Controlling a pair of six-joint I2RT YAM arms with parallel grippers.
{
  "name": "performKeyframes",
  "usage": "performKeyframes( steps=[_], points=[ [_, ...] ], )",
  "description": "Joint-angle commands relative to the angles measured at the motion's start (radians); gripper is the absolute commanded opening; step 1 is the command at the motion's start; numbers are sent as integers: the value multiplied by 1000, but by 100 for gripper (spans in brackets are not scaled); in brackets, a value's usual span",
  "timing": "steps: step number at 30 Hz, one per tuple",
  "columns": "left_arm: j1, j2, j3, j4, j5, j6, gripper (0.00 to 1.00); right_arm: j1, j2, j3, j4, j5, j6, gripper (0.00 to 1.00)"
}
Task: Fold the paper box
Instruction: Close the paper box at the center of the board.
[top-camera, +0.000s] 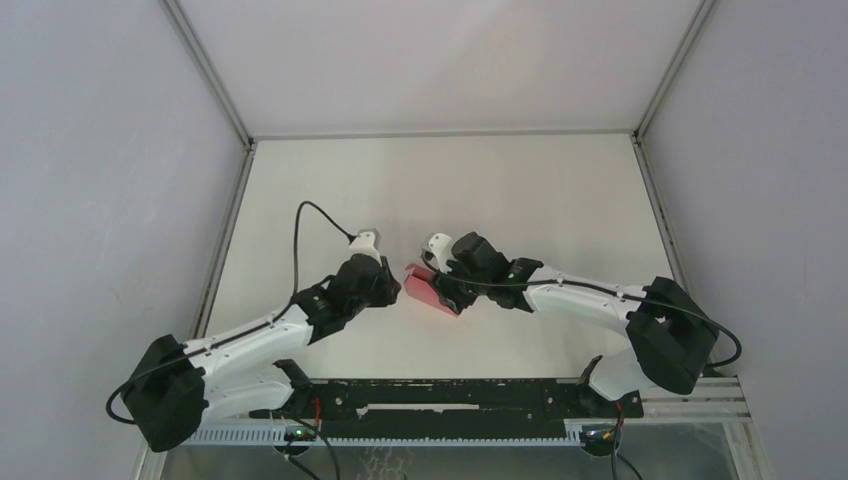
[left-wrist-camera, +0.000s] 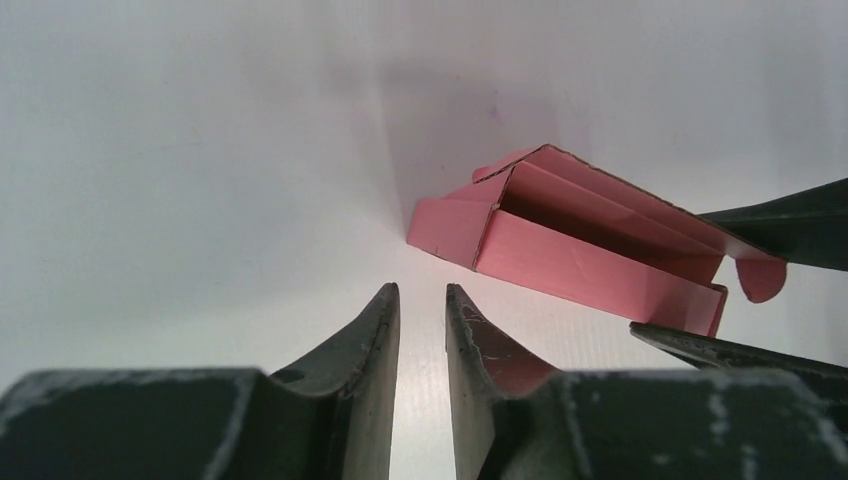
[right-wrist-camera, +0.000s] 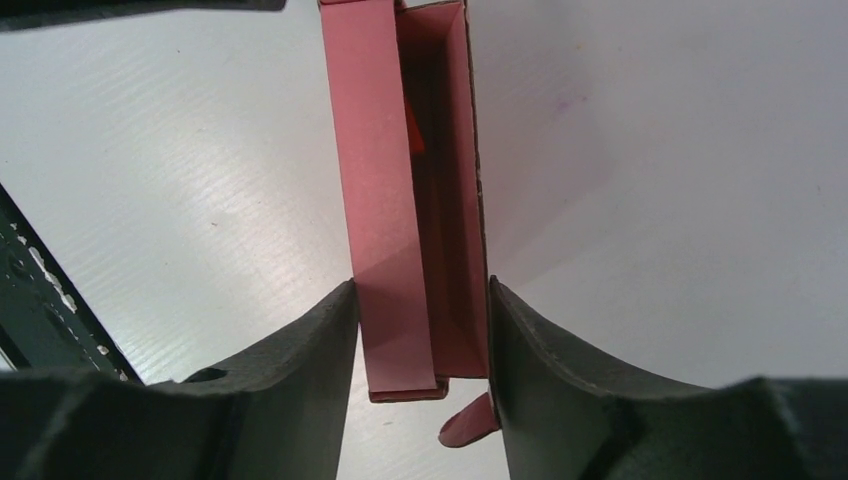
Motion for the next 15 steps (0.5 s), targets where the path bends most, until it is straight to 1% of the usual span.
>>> performKeyframes(
  steps=[1,3,4,7,12,15],
  points=[
    [28,-91,-14,-39,-13,40,29,10,4,39,28,7,-16,56],
    [40,-142,-13,-59,-15,54,30,10,2,39,28,6,-18,53],
    [47,-161,-13,-65,-12,61,31,10,1,39,28,3,-20,50],
    [67,-191,-10,-55,17,93,35,10,1,44,23,-3,-24,45],
    [70,-177,9,-26,44,147,49,10,7,53,12,-11,-27,39],
    [73,-148,25,-2,80,189,51,8,6,55,11,-26,-34,36]
  ],
)
